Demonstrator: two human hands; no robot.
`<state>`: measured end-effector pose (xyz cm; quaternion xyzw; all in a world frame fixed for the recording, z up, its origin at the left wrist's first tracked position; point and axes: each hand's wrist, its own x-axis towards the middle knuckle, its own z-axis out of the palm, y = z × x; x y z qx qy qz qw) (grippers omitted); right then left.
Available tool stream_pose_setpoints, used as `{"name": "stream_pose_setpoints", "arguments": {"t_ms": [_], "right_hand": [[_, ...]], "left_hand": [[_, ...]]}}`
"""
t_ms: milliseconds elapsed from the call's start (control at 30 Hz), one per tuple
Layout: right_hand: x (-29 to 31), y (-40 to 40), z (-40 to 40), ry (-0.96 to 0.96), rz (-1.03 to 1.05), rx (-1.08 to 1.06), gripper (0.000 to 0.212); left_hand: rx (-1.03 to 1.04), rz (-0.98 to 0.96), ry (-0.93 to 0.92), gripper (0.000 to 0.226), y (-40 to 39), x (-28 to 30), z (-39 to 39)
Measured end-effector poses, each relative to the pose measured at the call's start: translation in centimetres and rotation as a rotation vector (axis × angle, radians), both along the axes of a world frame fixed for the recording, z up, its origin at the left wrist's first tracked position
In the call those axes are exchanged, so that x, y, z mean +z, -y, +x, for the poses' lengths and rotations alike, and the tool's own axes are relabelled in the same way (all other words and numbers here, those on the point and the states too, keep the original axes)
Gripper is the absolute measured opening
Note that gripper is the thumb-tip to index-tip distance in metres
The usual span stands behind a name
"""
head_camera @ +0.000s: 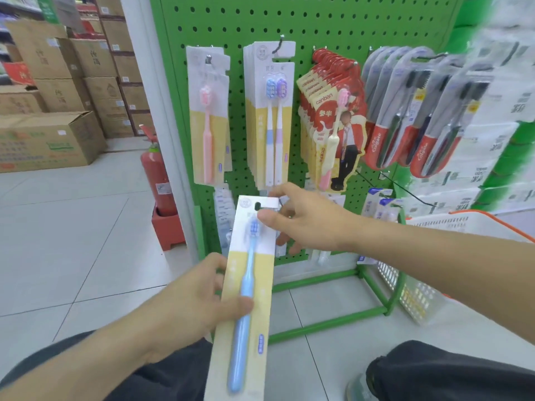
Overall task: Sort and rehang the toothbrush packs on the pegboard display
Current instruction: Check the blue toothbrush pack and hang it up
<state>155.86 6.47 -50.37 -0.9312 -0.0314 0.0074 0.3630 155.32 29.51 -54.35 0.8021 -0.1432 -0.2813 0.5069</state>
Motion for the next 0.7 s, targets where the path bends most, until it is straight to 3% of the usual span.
{"name": "stream_pose_setpoints", "arguments": {"t_ms": [100, 167, 367, 700], "right_hand": [[-1.7, 2.1, -1.3, -0.067, 0.322, -0.086, 0.035], [-2.6, 3.7, -1.9, -0.076, 0.437, -0.122, 0.030], [-5.4, 6.1, -2.4, -0.148, 0.422, -0.084, 0.027], [-10.3, 6.1, 0.0, -0.223, 0.484, -0.099, 0.030]], "left_hand": [[-0.150, 0.079, -0.027, 0.049, 1.9, 0.0, -0.2], [-0.210, 0.057, -0.036, 0.038, 3.3, -0.1, 0.5], [-0.158, -0.088, -0.026, 0.026, 7.6, -0.9, 3.4], [-0.282, 0.016, -0.011, 0.018, 9.7, -5.6, 7.0]]}}
